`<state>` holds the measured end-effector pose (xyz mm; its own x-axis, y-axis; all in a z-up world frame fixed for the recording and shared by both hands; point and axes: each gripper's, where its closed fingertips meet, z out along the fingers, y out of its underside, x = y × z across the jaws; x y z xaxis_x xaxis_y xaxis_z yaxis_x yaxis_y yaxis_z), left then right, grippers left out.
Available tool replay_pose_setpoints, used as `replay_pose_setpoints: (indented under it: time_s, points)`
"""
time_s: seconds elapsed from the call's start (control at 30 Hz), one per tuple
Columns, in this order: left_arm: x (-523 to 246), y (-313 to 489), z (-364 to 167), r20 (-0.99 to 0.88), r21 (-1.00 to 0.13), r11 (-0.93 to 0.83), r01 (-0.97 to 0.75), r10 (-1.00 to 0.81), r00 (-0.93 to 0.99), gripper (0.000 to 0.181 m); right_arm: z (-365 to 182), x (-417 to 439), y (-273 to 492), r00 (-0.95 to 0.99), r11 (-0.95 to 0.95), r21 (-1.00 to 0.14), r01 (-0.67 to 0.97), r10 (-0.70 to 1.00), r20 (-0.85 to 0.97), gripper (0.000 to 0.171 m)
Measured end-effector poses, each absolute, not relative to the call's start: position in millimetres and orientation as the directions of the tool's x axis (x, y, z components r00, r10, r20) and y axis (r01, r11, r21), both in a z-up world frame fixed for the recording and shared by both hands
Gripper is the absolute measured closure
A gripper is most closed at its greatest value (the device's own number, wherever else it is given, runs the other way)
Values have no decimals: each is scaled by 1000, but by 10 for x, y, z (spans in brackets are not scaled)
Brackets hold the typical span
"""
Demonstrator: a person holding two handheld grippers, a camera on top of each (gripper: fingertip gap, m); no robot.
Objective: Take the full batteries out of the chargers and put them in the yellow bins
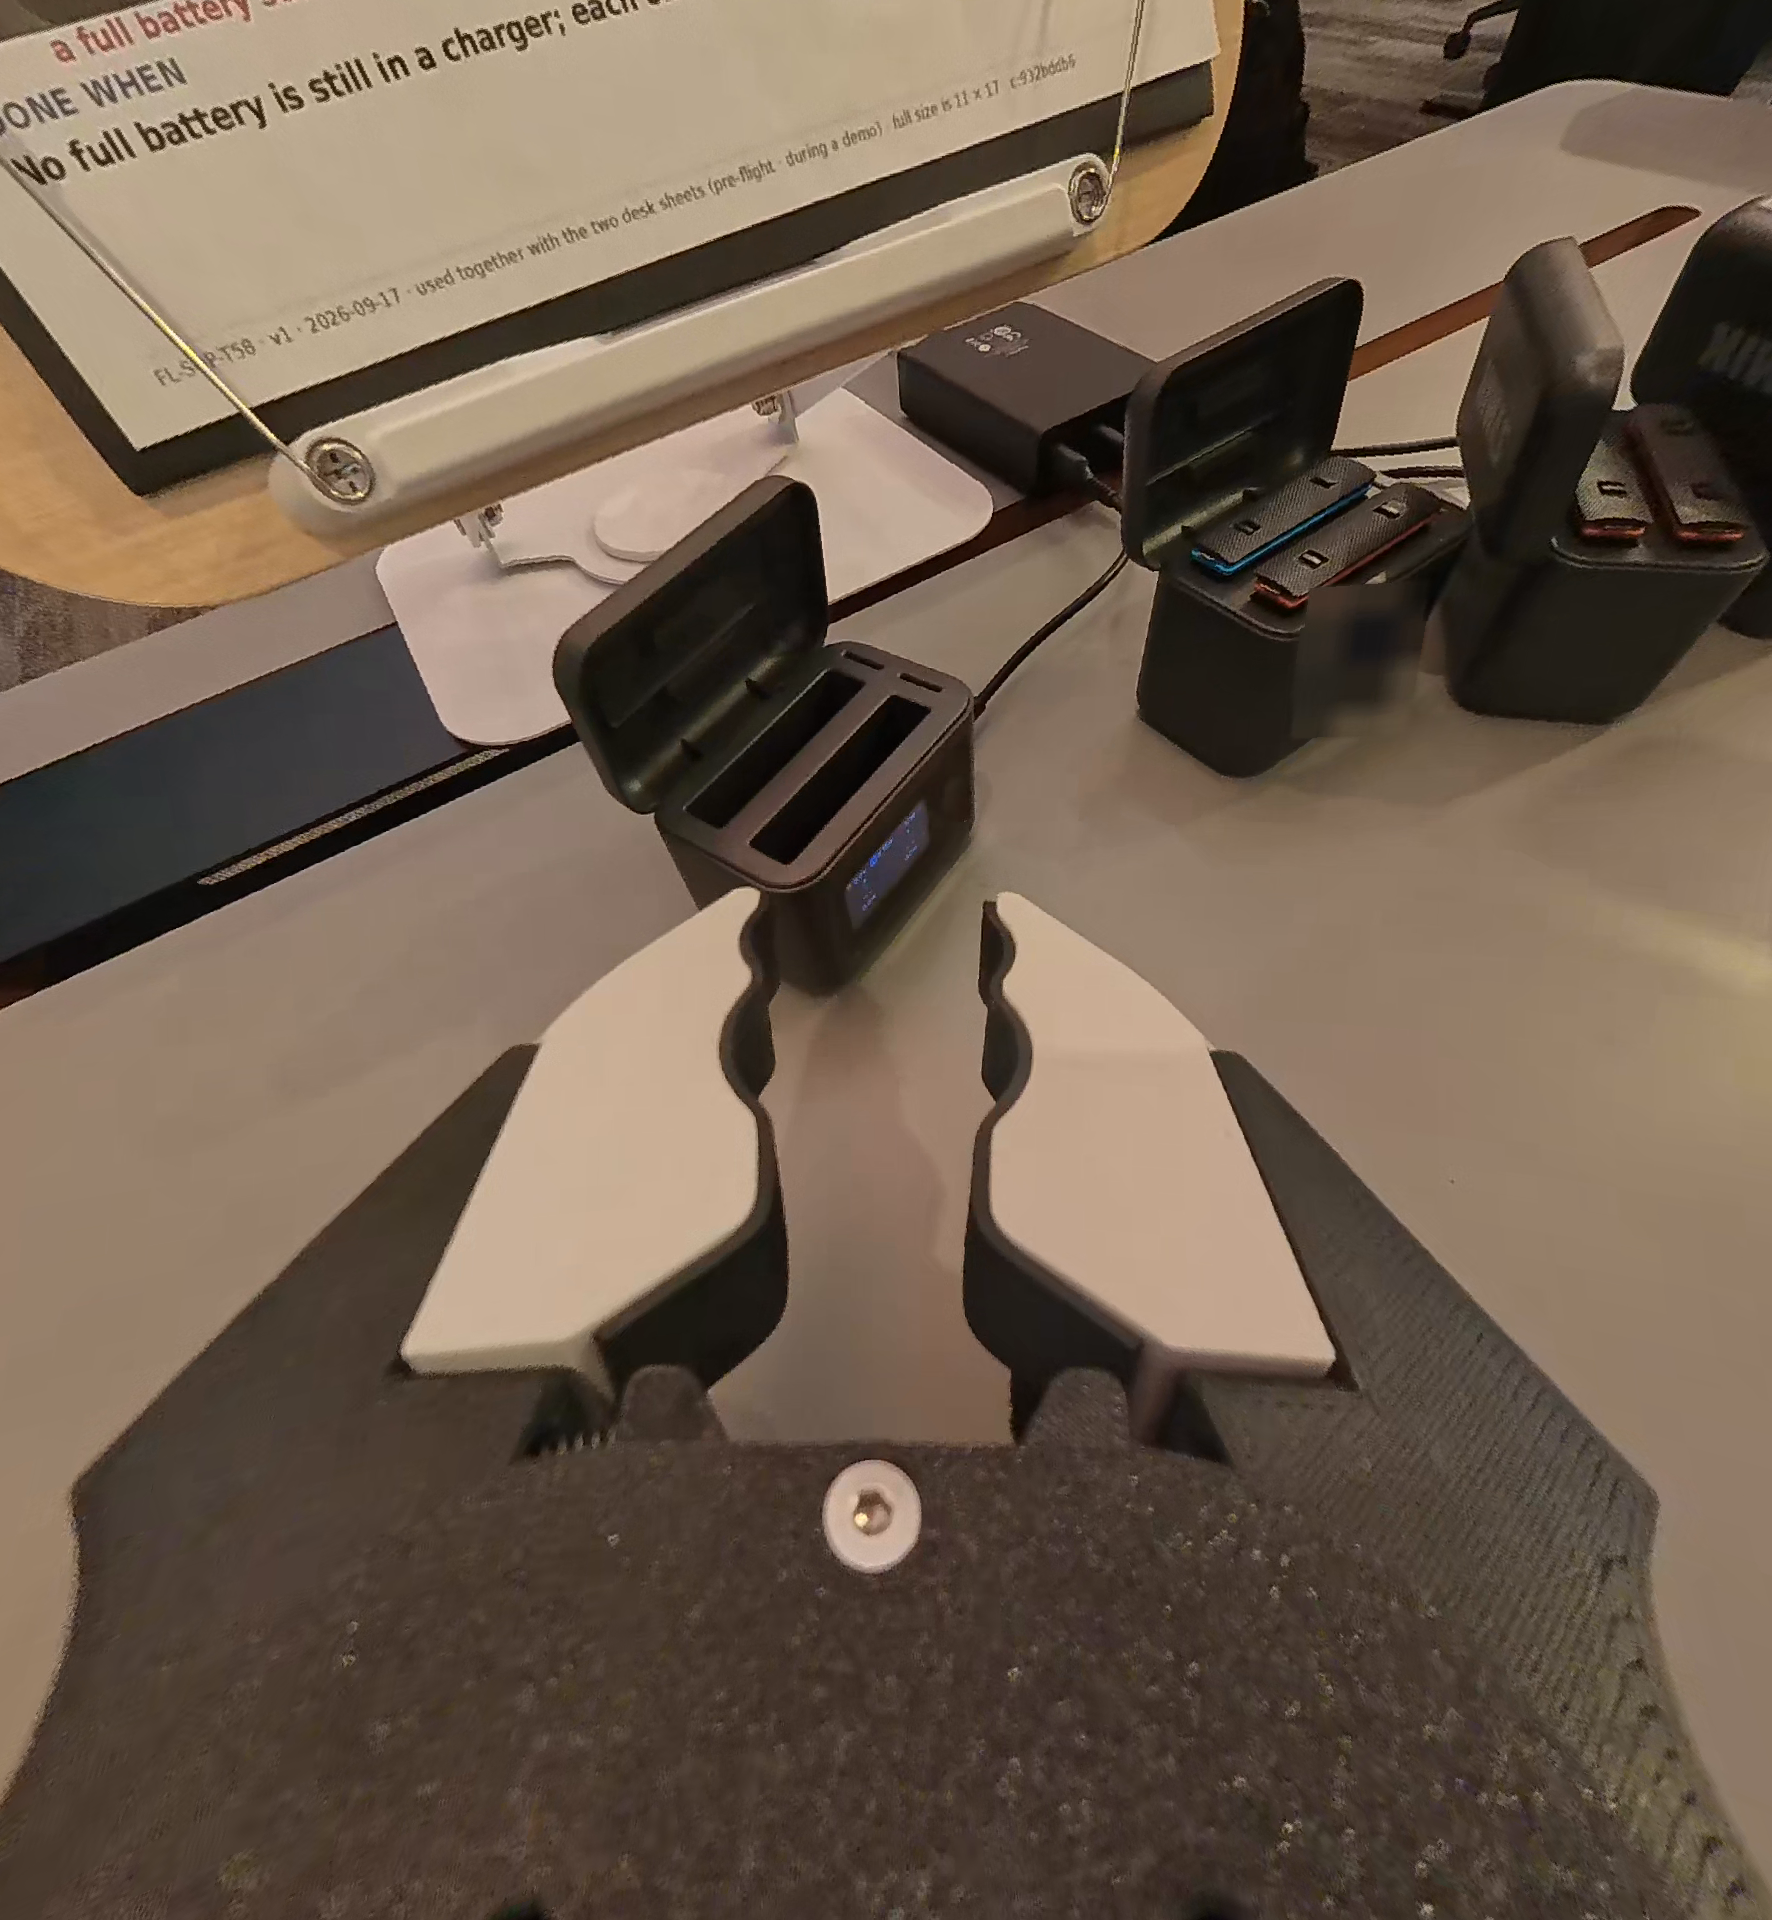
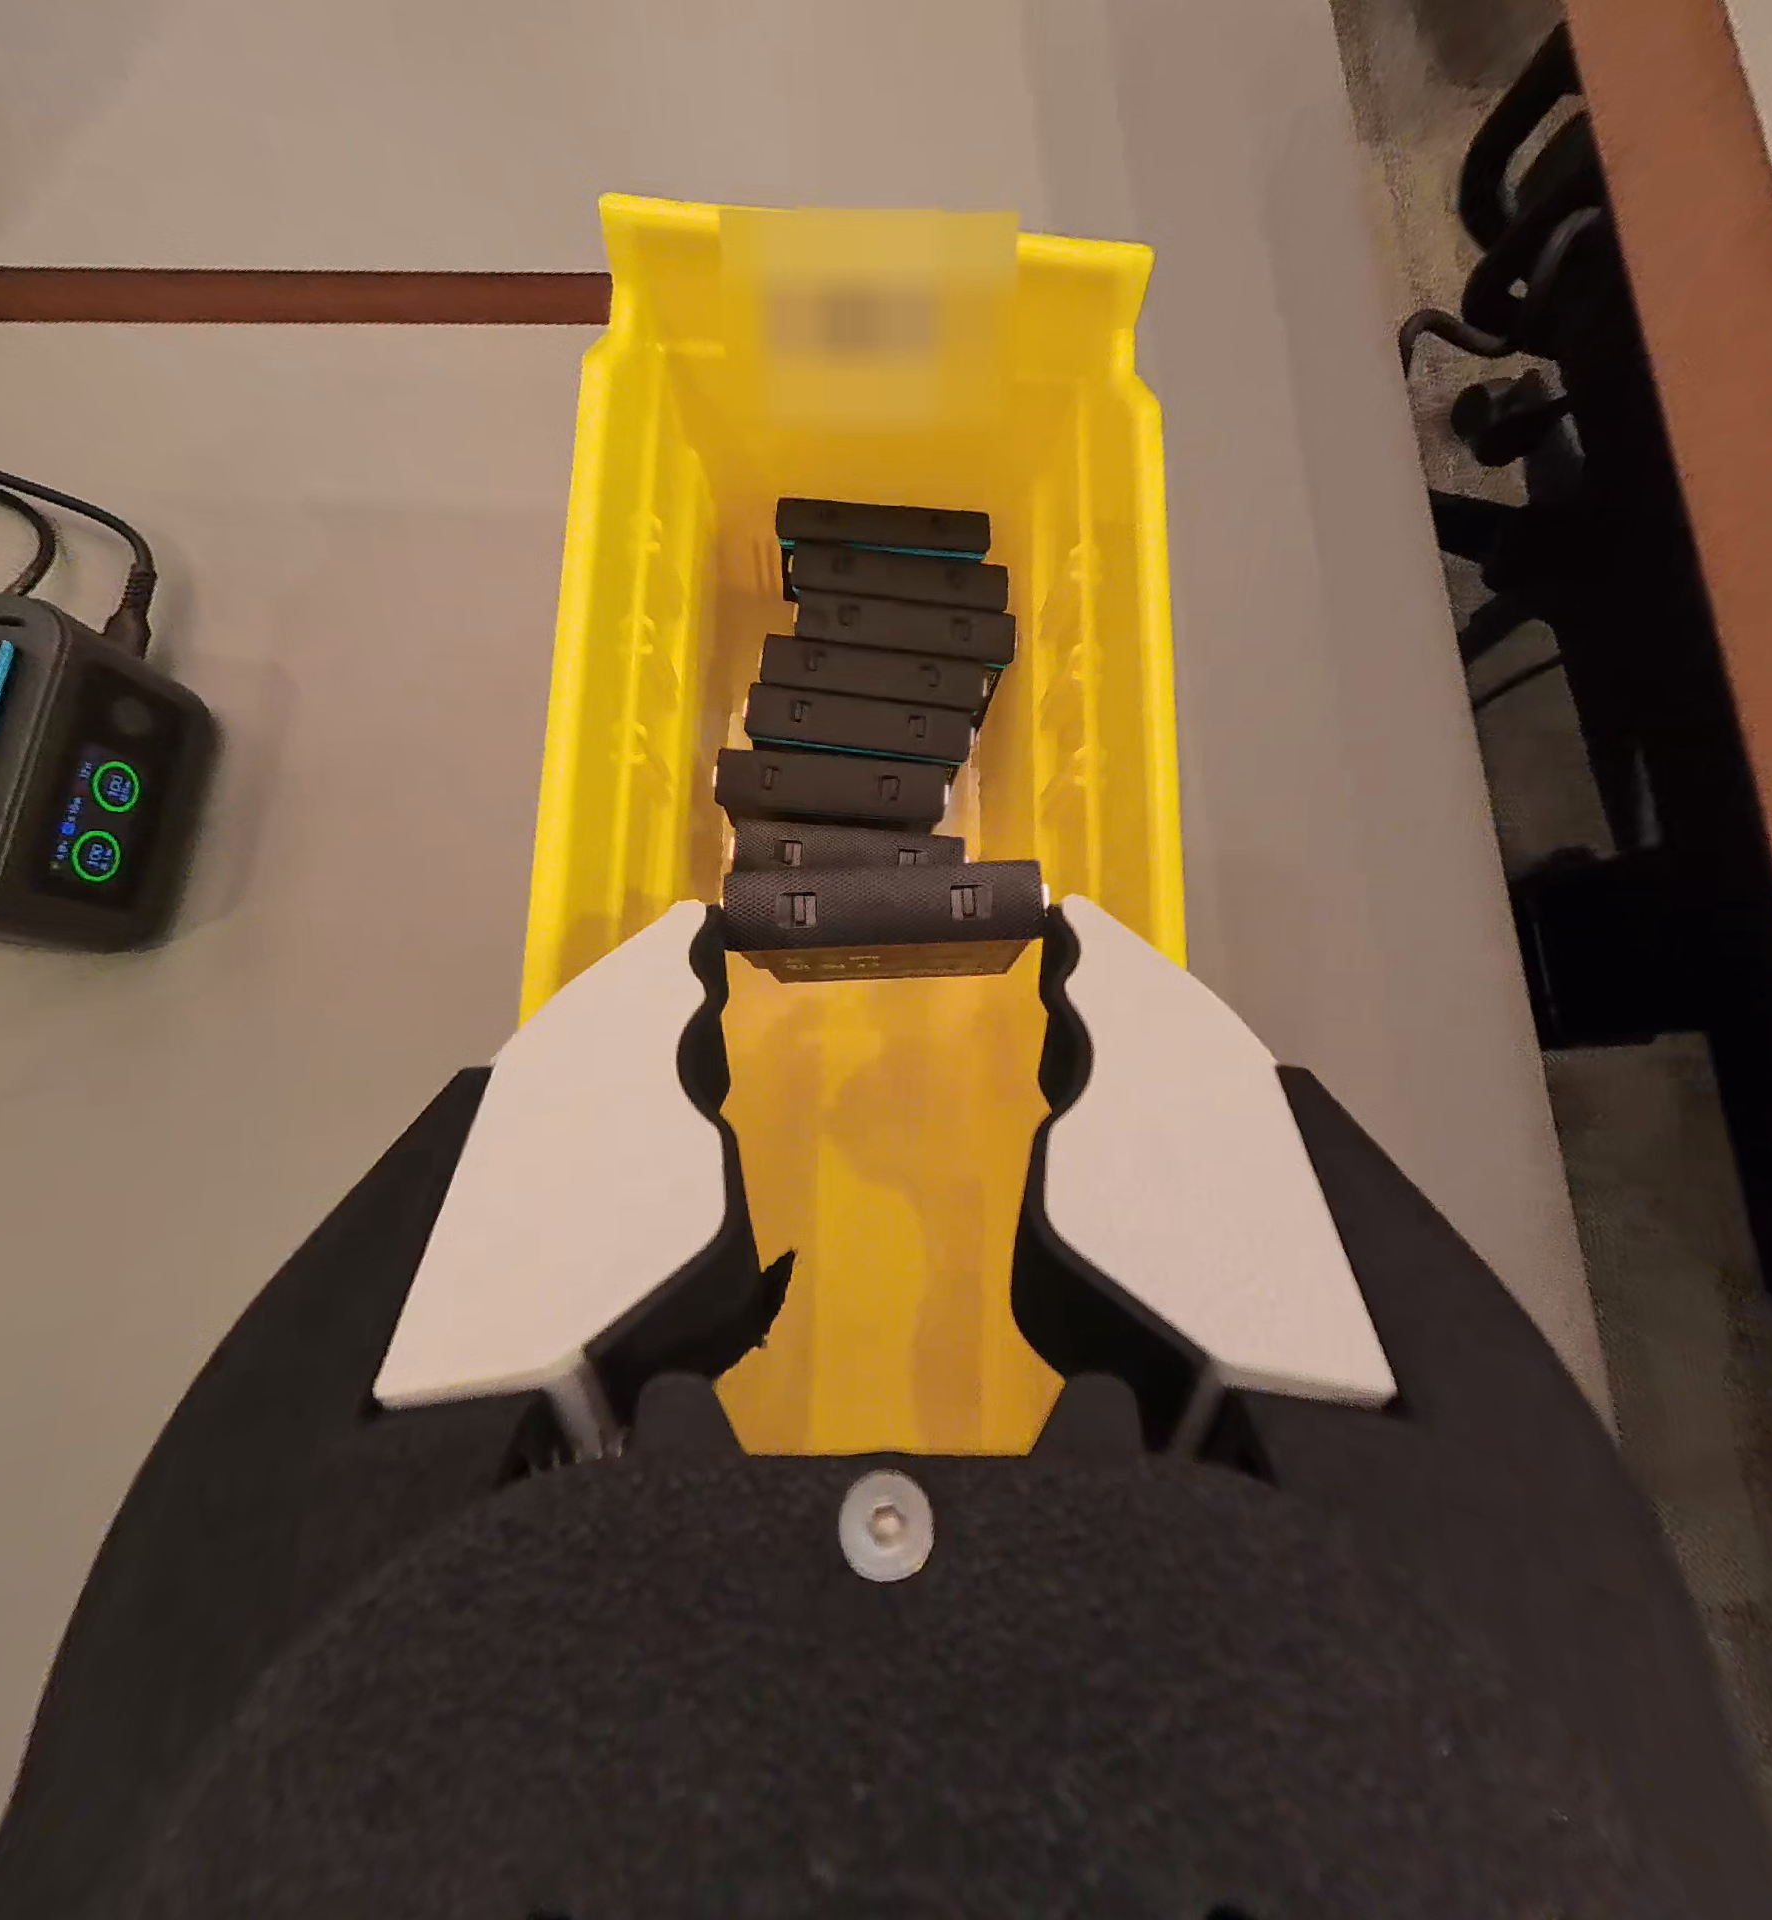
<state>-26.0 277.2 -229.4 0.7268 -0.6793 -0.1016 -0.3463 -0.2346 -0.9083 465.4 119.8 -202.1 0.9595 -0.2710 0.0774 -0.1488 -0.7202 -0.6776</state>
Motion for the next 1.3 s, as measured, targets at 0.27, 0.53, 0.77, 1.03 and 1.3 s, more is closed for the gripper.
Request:
replay_pose_setpoints:
  time_s: [0.27,0.53,0.77,1.03,1.3]
  points:
    - [-282,2781,-2317,-109,-909,-228,-349,-678,726,146,-2245,4686,1210,924,-769,-593,-240,-368,103,113]
    - [-275,2784,-2327,-169,-901,-186,-391,-680,713,147,-2316,4720,1274,903,-777,-540,-322,-424,70,112]
    - [-261,2766,-2310,-184,-902,-170,-398,-681,708,147,-2208,4689,1303,921,-757,-586,-288,-387,47,113]
    - [-231,2750,-2363,-187,-896,-174,-409,-687,702,147,-1337,4241,1611,989,-543,-839,-20,-136,65,133]
    - [-214,2735,-2413,-201,-886,-173,-430,-692,693,149,-781,2870,1871,902,-285,-872,399,293,317,171]
